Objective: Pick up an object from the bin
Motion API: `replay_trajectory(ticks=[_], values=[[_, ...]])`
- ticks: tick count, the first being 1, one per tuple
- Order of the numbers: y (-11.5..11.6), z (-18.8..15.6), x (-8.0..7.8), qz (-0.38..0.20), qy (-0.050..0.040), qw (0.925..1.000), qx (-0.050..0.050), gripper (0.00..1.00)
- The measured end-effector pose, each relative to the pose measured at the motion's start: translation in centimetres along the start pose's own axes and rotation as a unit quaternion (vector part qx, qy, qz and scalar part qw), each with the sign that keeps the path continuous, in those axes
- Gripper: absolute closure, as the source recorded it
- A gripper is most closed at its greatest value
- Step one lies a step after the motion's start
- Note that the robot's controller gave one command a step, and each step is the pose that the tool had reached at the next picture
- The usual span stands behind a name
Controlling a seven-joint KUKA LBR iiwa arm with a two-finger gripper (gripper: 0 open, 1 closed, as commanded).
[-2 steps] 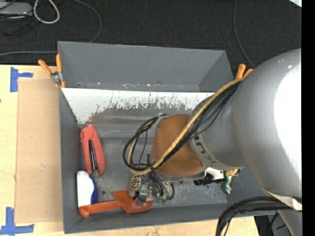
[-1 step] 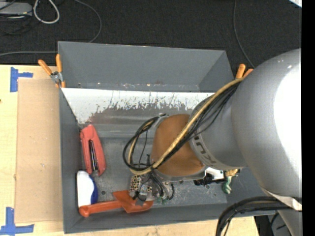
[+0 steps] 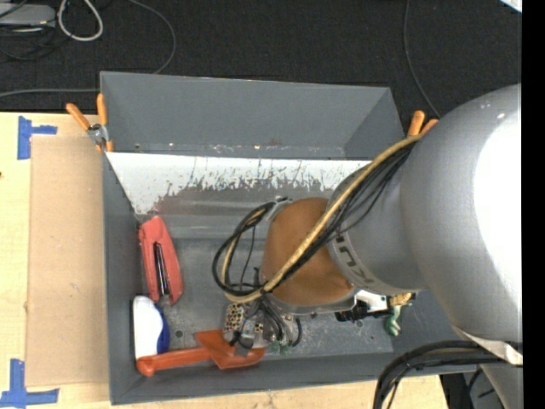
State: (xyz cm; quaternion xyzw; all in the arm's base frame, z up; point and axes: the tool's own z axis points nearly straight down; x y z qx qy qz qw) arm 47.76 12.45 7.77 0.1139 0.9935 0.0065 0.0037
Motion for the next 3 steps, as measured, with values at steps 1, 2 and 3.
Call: replay_trajectory(ticks=[1,2,3], values=[[0.00,0.00,0.00,0.000,0.0000,1.0000,0.000,1.00],[0.00,0.00,0.00,0.001,0.0000,1.0000,0.000,1.00],[0.00,0.00,0.00,0.001,0.0000,1.0000,0.000,1.00]])
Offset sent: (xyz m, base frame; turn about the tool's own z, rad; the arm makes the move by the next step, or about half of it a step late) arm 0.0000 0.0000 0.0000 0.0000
